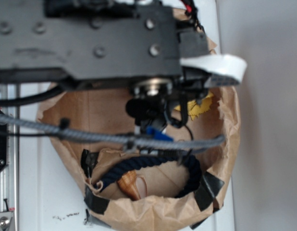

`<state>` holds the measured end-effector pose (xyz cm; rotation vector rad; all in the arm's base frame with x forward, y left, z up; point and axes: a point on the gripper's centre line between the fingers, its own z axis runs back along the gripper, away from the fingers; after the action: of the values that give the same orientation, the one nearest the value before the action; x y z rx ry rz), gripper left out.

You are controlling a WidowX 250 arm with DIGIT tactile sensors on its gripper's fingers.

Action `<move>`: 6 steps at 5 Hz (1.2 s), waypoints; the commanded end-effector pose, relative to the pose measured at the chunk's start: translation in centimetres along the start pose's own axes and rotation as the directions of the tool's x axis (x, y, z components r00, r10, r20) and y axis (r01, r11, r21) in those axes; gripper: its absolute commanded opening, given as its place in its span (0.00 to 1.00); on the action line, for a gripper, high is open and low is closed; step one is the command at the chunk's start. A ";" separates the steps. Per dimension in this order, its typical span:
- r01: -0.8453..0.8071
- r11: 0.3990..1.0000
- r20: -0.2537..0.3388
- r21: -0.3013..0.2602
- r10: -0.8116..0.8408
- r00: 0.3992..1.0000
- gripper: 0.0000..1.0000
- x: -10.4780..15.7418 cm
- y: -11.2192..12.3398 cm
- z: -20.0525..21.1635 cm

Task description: Grab the yellow cloth.

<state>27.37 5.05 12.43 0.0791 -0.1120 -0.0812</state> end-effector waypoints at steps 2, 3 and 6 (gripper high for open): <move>0.072 0.988 0.022 -0.139 -0.070 0.997 1.00 1.9 -1.2 -6.2; 0.132 0.975 0.001 -0.179 -0.134 0.991 1.00 1.6 -2.5 -7.1; 0.145 0.973 0.089 -0.179 -0.130 0.987 0.00 3.3 -1.7 -5.5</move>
<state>30.03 3.07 4.22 -0.1392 -0.0731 -0.2304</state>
